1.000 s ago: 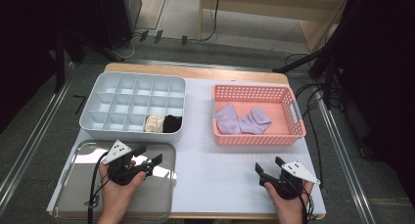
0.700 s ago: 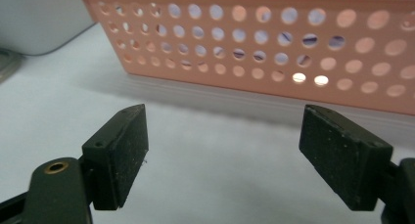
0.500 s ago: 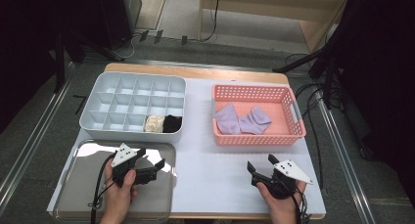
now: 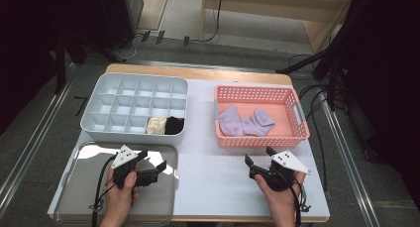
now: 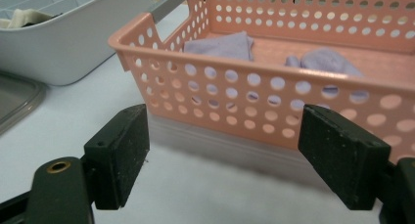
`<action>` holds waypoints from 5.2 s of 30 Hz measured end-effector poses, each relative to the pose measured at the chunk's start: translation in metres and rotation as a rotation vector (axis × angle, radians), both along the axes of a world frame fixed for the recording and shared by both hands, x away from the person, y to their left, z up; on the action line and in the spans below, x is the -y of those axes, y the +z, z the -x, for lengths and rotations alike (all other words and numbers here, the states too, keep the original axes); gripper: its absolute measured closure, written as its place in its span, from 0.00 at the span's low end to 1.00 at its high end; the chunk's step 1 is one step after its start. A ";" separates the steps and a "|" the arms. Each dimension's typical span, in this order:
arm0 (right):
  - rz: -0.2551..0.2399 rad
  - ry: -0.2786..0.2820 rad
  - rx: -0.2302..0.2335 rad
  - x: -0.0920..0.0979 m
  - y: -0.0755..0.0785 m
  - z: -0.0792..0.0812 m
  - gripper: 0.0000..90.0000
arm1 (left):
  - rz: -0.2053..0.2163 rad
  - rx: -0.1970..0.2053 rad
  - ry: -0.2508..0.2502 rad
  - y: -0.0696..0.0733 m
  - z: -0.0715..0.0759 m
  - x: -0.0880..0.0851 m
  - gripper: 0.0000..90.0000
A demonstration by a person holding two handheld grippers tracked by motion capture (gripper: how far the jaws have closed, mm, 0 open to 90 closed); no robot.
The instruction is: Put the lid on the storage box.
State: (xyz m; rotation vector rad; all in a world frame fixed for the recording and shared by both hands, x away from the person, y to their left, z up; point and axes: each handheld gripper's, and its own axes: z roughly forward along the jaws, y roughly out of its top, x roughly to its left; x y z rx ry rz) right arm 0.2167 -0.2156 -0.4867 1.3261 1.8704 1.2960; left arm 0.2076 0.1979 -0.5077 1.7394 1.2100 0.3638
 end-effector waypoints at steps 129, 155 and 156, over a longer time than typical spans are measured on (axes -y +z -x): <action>-0.004 -0.345 -0.017 0.000 0.010 -0.118 0.84 | -0.024 -0.043 -0.010 -0.001 -0.004 0.002 0.17; 0.128 -0.221 -0.429 -0.032 0.000 -0.155 0.68 | -0.021 -0.044 -0.012 -0.001 -0.005 0.002 0.17; 0.143 -0.217 -0.463 -0.031 0.000 -0.157 0.73 | -0.020 -0.044 -0.013 -0.001 -0.005 0.002 0.17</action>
